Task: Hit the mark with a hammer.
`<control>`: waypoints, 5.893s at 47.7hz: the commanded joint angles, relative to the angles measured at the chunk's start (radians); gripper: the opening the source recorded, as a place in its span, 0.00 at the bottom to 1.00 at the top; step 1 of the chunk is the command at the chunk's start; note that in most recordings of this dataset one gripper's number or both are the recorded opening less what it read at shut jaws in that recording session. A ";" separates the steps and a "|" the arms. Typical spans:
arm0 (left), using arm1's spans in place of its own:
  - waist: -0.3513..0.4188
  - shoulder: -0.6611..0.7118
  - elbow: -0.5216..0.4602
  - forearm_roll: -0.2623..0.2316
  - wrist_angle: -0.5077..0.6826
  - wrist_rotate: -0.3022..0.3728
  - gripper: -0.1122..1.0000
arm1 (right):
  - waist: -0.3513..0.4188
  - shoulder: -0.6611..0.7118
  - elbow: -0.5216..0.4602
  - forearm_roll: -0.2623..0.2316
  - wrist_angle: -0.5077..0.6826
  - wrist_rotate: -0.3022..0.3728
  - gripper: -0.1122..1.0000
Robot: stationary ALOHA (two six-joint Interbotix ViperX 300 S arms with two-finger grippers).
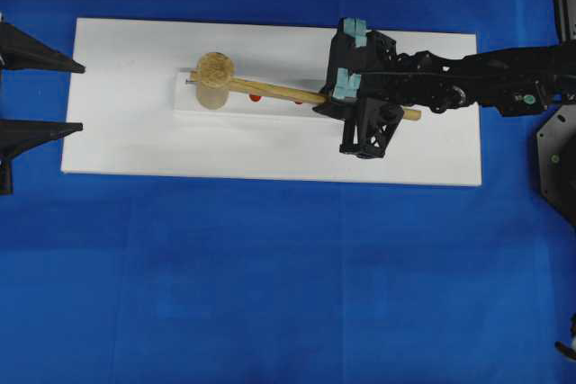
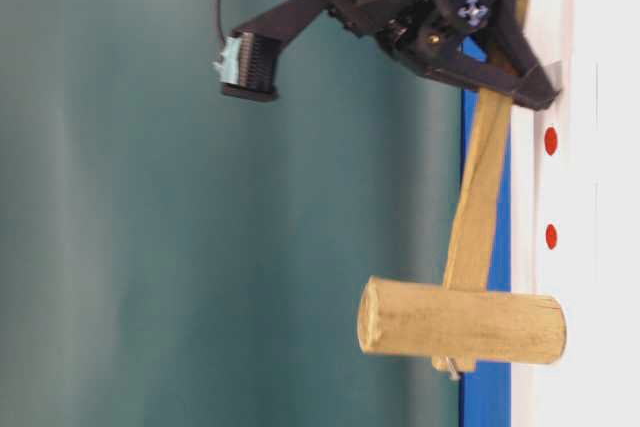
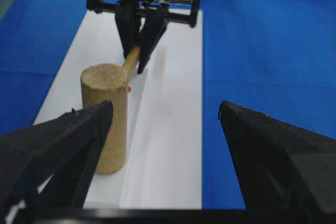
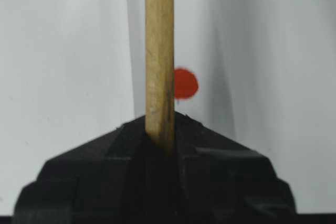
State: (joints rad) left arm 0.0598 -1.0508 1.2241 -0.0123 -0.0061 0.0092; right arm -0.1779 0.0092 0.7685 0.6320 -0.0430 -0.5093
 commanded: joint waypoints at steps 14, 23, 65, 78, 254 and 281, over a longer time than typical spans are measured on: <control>0.000 0.005 -0.011 0.002 -0.003 -0.002 0.82 | 0.000 -0.261 0.025 -0.009 -0.017 -0.011 0.11; 0.002 0.006 -0.011 0.002 -0.002 -0.002 0.82 | 0.000 -0.373 0.097 -0.012 -0.028 -0.009 0.11; 0.002 0.006 -0.011 0.002 0.000 0.006 0.82 | 0.000 -0.178 0.199 0.012 -0.040 0.005 0.11; 0.000 0.005 -0.009 0.000 0.002 -0.002 0.82 | 0.000 -0.281 0.201 0.011 -0.044 0.000 0.11; 0.026 0.230 -0.021 0.000 -0.213 0.006 0.83 | 0.055 -0.140 -0.181 -0.061 0.091 -0.005 0.11; 0.037 0.615 -0.192 0.002 -0.362 0.005 0.92 | 0.057 -0.140 -0.181 -0.063 0.089 -0.005 0.11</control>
State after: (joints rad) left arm 0.0951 -0.4725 1.0861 -0.0123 -0.3574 0.0123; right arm -0.1227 -0.1150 0.6213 0.5706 0.0568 -0.5123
